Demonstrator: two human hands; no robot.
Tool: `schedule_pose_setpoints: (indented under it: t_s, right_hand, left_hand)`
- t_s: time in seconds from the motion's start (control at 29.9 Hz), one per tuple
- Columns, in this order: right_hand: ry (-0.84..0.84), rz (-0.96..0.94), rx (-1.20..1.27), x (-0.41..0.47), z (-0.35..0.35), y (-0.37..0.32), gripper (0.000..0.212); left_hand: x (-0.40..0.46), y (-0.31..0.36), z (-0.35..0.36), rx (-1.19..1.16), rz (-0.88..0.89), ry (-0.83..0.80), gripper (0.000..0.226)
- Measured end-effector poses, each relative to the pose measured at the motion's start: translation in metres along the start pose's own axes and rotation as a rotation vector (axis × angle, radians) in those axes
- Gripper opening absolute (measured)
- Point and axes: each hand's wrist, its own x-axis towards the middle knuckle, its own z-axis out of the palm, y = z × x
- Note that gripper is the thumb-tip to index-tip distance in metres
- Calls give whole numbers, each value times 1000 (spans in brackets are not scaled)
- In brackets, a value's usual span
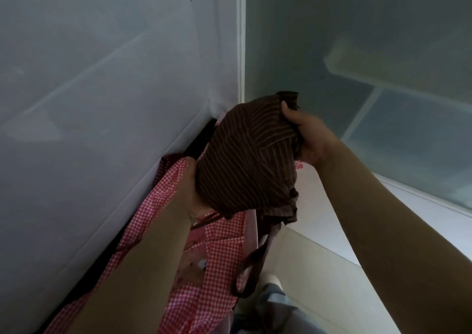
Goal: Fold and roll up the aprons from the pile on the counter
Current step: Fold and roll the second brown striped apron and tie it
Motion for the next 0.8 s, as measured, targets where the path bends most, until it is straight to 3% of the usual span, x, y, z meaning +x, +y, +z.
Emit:
schedule_pose_setpoints:
  t_s: [0.07,0.13,0.27,0.3,0.37,0.44,0.54,0.7,0.8]
  right_hand:
    - [-16,27,-14,-1,4,-13,32]
    - [55,69,-196,1,5,-21,36]
    - [262,-24,-1327,12,4,-35,52]
    - [319,-69,-1490,14,3,-37,53]
    - [410,-170,-1567,16,2,-37,52]
    - [497,-347,-1465,19,2,-36,47]
    - [494,-505,-1097,20,8,-41,39]
    - [336,-389,-339,9,18,-61,35]
    - [172,-282,-137,-1,32,-72,30]
  left_hand:
    - [-8,7,22,5,56,-60,77]
    - [-22,19,46,52,188,-87,69]
    - [-46,58,78,159,382,-41,32]
    - [-50,66,83,175,401,-32,30]
    - [-56,76,89,185,440,-41,31]
    - [-59,80,92,152,477,-59,33]
    - [-71,86,96,128,510,-52,32]
    - [-88,110,96,205,578,-115,36]
    - [-89,111,85,179,538,-161,55]
